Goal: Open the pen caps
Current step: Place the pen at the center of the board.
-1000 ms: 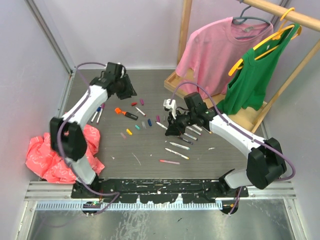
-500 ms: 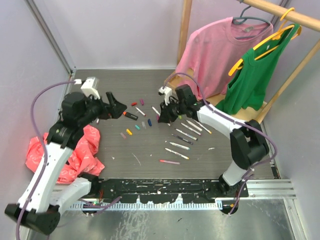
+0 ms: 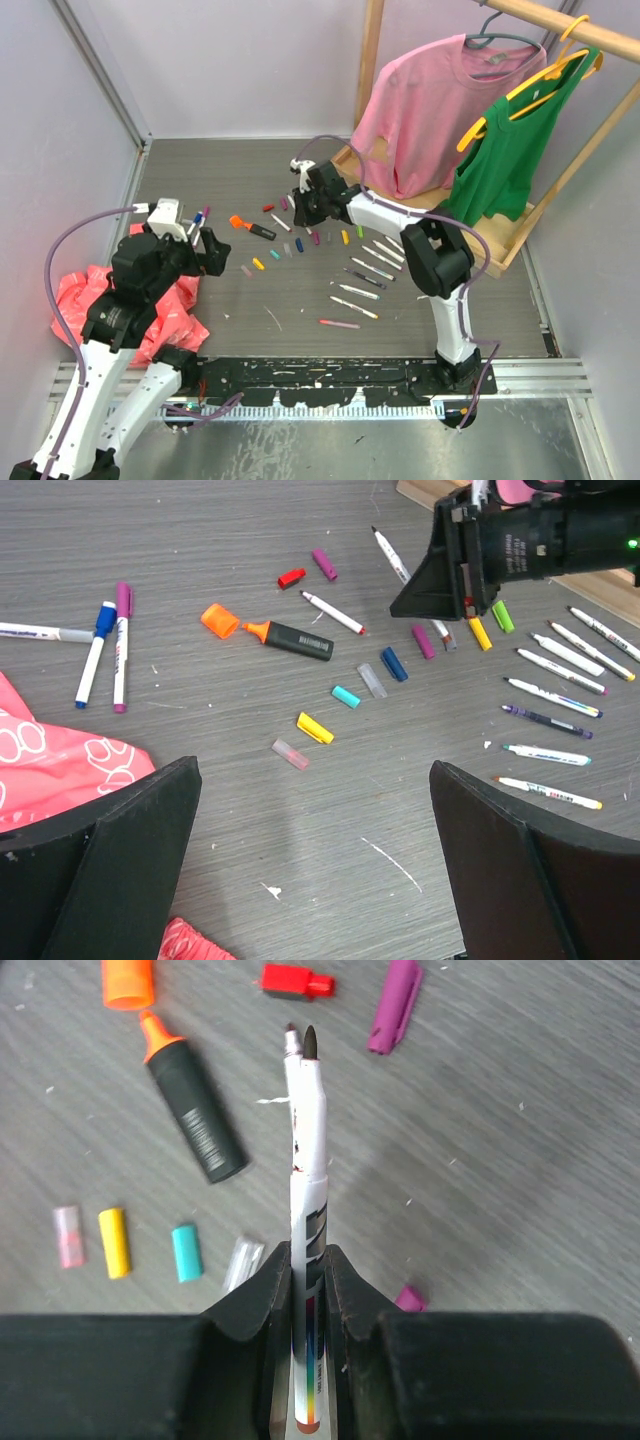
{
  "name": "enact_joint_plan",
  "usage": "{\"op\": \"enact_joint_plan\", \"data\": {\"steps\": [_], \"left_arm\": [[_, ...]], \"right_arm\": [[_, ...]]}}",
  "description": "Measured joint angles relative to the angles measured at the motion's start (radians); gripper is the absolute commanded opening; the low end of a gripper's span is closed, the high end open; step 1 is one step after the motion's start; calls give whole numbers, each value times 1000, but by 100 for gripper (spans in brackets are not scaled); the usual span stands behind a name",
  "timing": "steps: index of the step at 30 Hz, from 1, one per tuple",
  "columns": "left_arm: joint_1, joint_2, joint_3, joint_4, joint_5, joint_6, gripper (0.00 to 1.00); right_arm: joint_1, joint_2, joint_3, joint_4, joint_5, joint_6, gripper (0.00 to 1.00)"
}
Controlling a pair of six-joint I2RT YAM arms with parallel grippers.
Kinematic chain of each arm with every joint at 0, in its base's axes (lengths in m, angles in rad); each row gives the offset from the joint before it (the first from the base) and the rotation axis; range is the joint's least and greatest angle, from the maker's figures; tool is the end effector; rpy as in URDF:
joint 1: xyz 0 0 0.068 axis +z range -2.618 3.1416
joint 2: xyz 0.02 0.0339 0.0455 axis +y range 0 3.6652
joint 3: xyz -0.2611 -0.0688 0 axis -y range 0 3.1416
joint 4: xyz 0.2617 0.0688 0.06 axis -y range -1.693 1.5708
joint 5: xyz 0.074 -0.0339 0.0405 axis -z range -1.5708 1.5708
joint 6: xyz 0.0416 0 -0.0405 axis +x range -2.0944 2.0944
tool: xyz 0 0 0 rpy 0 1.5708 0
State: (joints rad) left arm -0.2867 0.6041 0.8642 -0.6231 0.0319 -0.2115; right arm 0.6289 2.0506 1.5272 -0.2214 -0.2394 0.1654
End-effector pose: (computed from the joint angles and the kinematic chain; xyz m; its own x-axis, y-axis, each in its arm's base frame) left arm 0.1441 -0.0439 0.3461 -0.3983 -0.1013 -0.9116 0.2328 0.9502 -0.2073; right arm 0.3834 0.2911 0.1887 -0.6580 -0.2808 -0.6987 -0.6125 0.7394 0.2796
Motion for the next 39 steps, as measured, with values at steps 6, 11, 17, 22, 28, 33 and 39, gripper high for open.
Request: {"op": "enact_joint_plan", "data": {"steps": [6, 11, 17, 22, 28, 33, 39], "left_arm": [[0, -24, -13, -13, -8, 8, 98], [0, -26, -13, -14, -10, 15, 98], [0, -26, -14, -14, -10, 16, 98], [0, -26, -14, -15, -10, 16, 98], [0, -26, -14, -16, -10, 16, 98], [0, -26, -14, -17, -10, 17, 98], [0, -26, -17, -18, -10, 18, 98]], "right_arm": [[2, 117, 112, -23, 66, 25, 9], [-2, 178, 177, -30, 93, 39, 11], [-2, 223, 216, -51, 116, 52, 17], [-3, 248, 237, -56, 130, 51, 24], [-2, 249, 237, -58, 134, 53, 34], [-3, 249, 238, -58, 134, 56, 35], [-10, 249, 248, -68, 125, 57, 41]]}}
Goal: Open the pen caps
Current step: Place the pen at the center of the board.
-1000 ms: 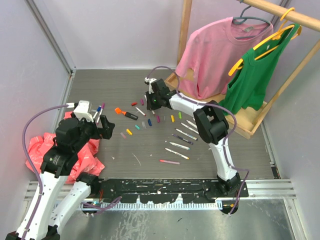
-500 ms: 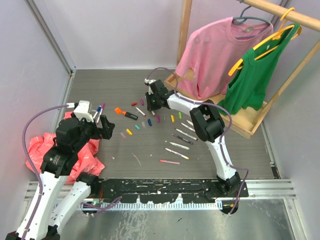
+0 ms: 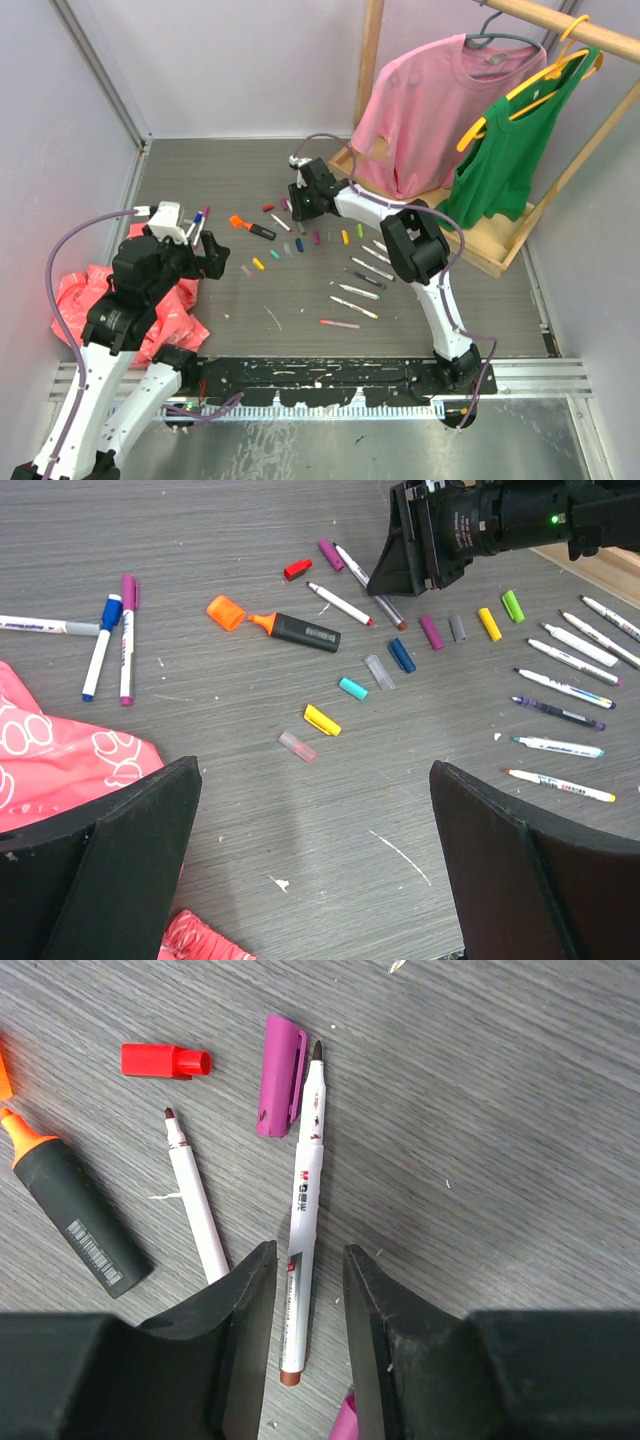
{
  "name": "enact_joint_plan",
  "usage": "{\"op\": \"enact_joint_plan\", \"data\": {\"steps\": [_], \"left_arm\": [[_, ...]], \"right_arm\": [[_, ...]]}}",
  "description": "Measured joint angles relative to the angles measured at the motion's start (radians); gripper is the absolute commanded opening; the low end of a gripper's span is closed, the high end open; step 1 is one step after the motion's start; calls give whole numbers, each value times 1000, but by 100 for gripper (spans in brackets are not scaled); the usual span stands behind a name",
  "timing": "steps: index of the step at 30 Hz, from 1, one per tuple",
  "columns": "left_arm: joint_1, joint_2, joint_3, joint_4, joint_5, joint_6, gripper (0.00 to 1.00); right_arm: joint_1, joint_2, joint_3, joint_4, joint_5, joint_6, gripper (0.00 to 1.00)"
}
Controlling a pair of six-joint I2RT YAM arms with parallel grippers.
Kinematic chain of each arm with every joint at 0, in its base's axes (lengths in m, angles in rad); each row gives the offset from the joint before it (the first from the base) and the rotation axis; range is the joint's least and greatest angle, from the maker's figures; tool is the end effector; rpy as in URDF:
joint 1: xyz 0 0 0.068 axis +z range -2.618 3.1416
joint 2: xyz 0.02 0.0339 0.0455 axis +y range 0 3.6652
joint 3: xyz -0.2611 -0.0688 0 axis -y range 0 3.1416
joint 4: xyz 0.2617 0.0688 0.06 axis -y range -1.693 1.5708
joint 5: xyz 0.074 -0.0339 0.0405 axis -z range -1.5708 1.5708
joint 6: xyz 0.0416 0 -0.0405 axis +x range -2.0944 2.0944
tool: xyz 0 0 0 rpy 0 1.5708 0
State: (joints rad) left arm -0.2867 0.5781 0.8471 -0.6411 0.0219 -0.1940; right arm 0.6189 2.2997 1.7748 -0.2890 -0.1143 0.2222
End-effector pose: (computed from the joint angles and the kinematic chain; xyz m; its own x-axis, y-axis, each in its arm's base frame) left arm 0.1392 -0.0420 0.3415 -0.4005 -0.0829 -0.9126 0.2294 0.9551 -0.1874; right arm 0.4286 0.3111 0.1452 -0.7186 -0.2431 -0.6515 -0.4939 0.8379 0.2322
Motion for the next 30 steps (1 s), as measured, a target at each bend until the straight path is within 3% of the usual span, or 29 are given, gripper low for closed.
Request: {"op": "enact_joint_plan", "data": {"steps": [7, 15, 19, 25, 28, 30], "left_arm": [[0, 9, -2, 0, -4, 1, 98], [11, 82, -2, 0, -20, 10, 98], [81, 181, 5, 2, 5, 8, 98], [219, 395, 74, 4, 130, -43, 98], [248, 511, 149, 7, 150, -57, 100], [251, 607, 217, -1, 147, -54, 93]], "right_arm": [[-6, -56, -6, -33, -31, -13, 42], [-12, -384, -133, -25, -91, -67, 42], [-13, -571, -225, -18, -166, -148, 51], [-68, -843, -452, -10, -413, -337, 75], [-150, -954, -571, 45, -562, -376, 80], [-212, -1013, -657, 114, -657, -372, 81]]}}
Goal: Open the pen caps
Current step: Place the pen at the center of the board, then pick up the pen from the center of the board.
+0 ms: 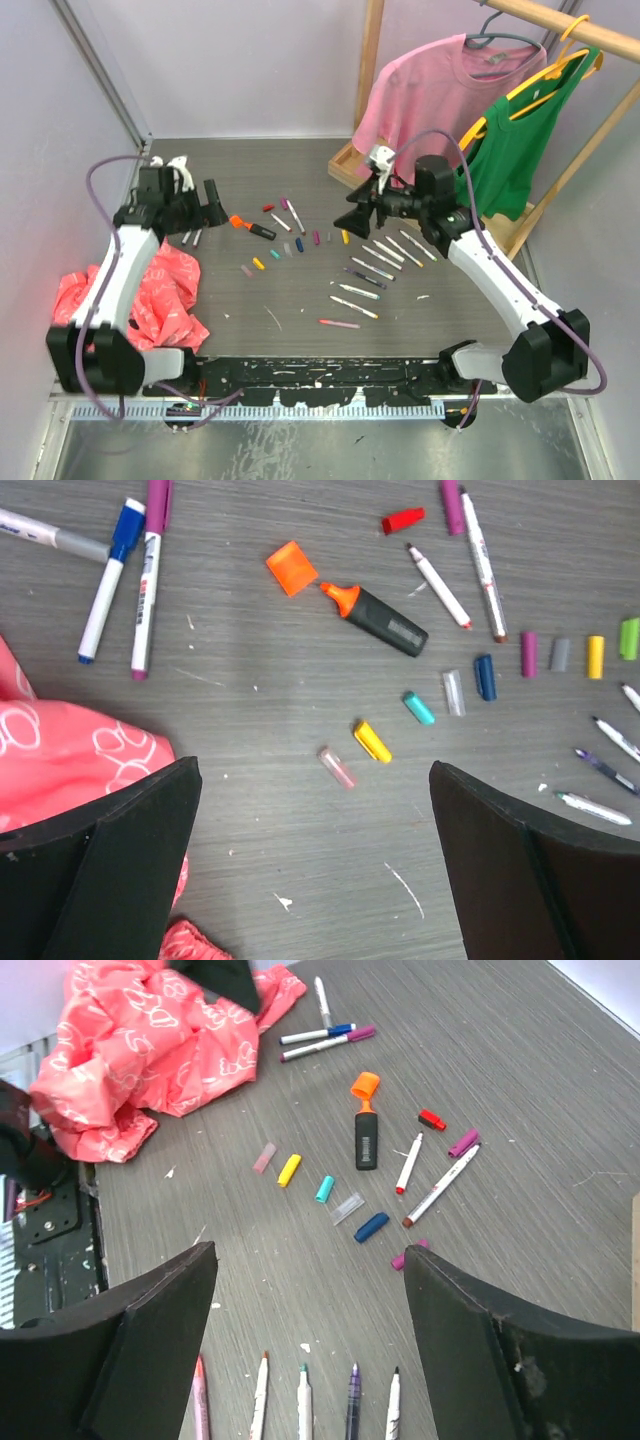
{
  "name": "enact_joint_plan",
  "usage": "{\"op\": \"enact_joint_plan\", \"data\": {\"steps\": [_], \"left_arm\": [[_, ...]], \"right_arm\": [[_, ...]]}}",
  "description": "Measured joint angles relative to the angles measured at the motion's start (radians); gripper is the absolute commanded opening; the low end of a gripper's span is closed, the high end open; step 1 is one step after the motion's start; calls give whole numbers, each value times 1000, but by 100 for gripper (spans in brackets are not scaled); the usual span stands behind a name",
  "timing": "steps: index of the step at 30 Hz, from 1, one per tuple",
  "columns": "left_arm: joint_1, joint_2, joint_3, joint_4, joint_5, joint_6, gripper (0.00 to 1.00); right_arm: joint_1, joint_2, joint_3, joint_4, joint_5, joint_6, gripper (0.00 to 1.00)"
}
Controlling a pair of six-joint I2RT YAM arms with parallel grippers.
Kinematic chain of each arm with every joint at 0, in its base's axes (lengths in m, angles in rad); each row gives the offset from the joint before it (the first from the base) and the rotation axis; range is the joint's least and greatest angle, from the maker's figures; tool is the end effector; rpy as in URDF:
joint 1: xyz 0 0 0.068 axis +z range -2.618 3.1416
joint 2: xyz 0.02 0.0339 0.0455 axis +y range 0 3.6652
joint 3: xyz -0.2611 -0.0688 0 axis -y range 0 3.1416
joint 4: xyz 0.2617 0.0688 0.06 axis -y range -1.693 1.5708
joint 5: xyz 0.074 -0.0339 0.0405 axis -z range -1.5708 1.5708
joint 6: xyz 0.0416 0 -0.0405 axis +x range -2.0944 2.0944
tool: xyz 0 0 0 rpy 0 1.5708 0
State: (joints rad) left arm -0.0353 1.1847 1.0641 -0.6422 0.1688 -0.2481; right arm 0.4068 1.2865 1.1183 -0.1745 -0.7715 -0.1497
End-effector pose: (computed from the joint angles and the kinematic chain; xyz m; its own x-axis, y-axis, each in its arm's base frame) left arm 0.2714 -0.0166 0.3040 -0.7077 -0.2172 -0.6723 -0.0182 0.9568 -0.2900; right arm 0.2756 0.1503 0.3446 -0.1729 -0.1909 -0.9663 -0.9228 0.3743 0.0912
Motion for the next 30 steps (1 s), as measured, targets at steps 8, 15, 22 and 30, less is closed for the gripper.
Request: {"op": "enact_joint_plan", "data": {"steps": [8, 15, 22, 30], "left_arm": [[0, 445, 299, -95, -90, 63, 72], [0, 648, 407, -199, -174, 142, 48], [20, 777, 481, -232, -209, 182, 47], [86, 859, 519, -246, -164, 184, 37]], "right_arm": [[-64, -13, -172, 184, -235, 60, 79], [-63, 26, -172, 190, -283, 58, 79], [-63, 32, -172, 190, -293, 54, 79], [-63, 58, -172, 188, -297, 53, 78]]}}
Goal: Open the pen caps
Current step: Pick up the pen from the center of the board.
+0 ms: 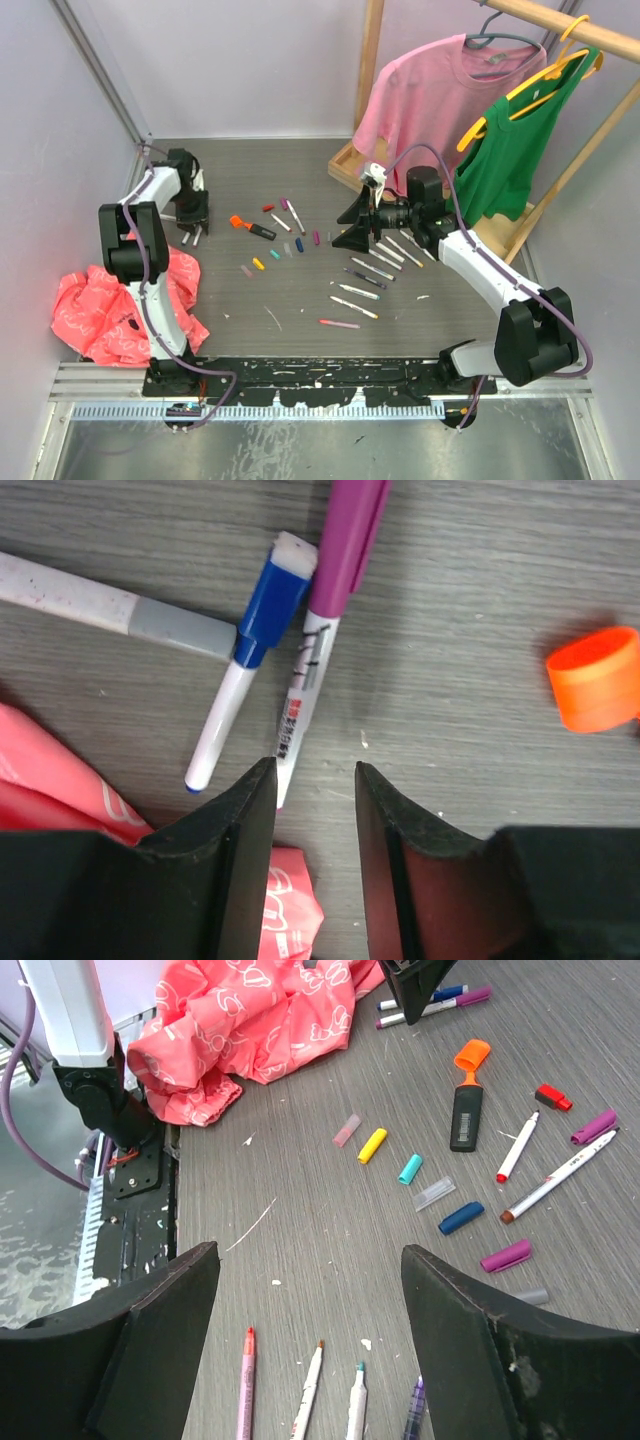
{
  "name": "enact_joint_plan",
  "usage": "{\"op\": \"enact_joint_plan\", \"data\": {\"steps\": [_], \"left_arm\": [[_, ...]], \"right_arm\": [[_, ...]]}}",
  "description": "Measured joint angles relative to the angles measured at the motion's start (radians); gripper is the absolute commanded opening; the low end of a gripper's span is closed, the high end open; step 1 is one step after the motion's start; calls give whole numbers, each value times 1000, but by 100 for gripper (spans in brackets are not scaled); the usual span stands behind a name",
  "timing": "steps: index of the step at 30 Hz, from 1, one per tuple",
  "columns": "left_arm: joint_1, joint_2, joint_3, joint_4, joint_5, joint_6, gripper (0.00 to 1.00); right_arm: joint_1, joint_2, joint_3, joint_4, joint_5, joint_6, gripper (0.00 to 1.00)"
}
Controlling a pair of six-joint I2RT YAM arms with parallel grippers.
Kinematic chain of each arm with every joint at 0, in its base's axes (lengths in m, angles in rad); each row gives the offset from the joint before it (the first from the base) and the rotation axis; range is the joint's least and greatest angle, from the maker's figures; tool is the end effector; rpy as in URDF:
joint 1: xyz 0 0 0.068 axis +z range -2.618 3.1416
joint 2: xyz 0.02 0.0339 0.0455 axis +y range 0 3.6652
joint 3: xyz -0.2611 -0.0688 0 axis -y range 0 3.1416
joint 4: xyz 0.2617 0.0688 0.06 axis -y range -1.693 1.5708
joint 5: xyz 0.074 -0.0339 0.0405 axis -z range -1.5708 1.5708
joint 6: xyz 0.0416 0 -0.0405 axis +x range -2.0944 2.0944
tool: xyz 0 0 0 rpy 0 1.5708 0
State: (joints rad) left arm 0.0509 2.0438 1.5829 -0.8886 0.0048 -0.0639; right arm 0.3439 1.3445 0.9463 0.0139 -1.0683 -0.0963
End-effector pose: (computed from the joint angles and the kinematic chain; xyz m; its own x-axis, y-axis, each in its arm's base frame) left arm 0.4249 0.0214 0.1705 -0.9692 -0.1133 -0.2187 -0.1119 0.9935 -0.0187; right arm 0.2825 0.1399 0.2865 -0.2622 -0.1431 -0.9544 -0.9569 0.1665 0.2379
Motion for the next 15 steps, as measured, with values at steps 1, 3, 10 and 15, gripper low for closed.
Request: {"op": "enact_joint_plan", "data": {"steps": [1, 3, 10, 15], "left_arm": [[5, 14, 5, -2, 7, 0, 35], [13, 32, 8, -4, 17, 0, 32], [26, 60, 20, -11, 49, -7, 26], [33, 75, 37, -18, 65, -18, 25]], "right_arm": [[0, 0, 0, 0, 0, 0, 78], [0, 0, 0, 0, -1, 0, 78], [-4, 4, 0, 0, -11, 1, 78], [-8, 4, 0, 0, -19, 1, 78]]}}
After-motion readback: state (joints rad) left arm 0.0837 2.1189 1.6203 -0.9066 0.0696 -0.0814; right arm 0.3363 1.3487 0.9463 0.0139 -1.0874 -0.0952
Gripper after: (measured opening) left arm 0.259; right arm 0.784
